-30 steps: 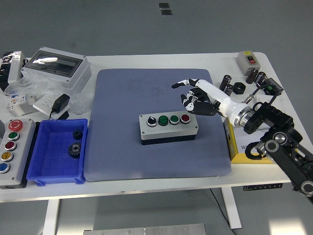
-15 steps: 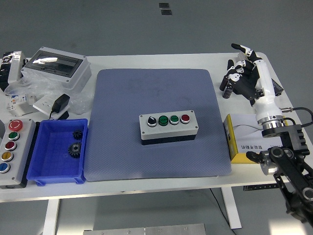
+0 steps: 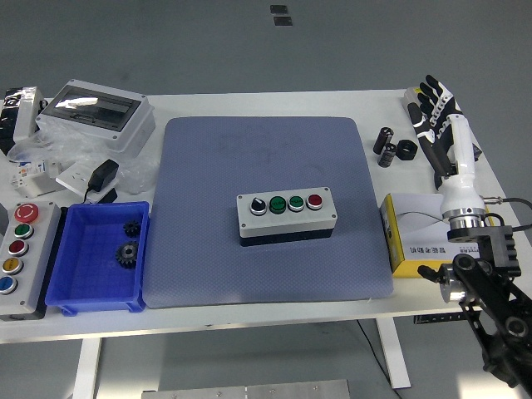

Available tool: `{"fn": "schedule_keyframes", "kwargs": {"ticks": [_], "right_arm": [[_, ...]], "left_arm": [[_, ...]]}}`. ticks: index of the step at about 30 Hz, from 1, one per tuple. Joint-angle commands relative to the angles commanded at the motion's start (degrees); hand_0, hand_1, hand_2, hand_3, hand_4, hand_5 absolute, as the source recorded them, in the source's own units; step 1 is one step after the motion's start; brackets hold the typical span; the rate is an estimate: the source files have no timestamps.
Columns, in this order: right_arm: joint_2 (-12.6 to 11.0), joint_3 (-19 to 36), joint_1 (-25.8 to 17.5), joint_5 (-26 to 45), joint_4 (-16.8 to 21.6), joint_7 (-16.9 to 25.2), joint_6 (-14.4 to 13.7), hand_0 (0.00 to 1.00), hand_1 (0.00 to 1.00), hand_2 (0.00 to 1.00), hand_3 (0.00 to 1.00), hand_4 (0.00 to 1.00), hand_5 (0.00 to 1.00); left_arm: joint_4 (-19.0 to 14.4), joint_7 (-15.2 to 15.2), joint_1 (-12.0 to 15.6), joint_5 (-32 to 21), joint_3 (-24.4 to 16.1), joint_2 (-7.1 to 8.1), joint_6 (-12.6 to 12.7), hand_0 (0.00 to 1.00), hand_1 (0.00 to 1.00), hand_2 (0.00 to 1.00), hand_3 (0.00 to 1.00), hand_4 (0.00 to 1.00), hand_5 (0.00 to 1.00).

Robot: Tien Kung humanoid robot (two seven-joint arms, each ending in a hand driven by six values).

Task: Pick up the button,place it on the desk,press the button,press the button

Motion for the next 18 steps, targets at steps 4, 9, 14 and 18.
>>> {"fn": "schedule_keyframes", "kwargs": {"ticks": [4, 9, 14, 18], "right_arm": [[0.31, -0.76, -0.10, 0.56, -0.98, 0.21, 0.06, 0.882, 0.847, 0.829, 0.813, 0.998, 0.998], [0.35, -1.28, -0.08, 1.13, -1.39, 0.38, 0.28, 0.882, 0.847, 0.829, 0.813, 0.998, 0.998], [0.03, -1.70, 0.15, 2.34, -1.55, 0.52, 1.01, 0.882, 0.843, 0.830, 0.808, 0.998, 0.998], [-0.21, -2.21, 0.33, 4.09, -1.44, 0.60, 2.08, 0.882, 0.842, 0.835, 0.810, 0.998, 0.998]], "left_arm": [[0.00, 0.14, 0.12, 0.03, -0.17, -0.03, 0.06, 0.614, 0.512, 0.524, 0.591, 0.606, 0.206], [0.00, 0.03, -0.06, 0.11, -0.39, 0.00, 0.12, 0.614, 0.512, 0.524, 0.591, 0.606, 0.206], [0.00, 0.01, -0.20, -0.02, -0.43, 0.07, 0.19, 0.614, 0.512, 0.526, 0.593, 0.608, 0.204], [0.00, 0.12, -0.18, 0.30, -0.68, 0.17, 0.23, 0.615, 0.512, 0.526, 0.593, 0.610, 0.203]]}}
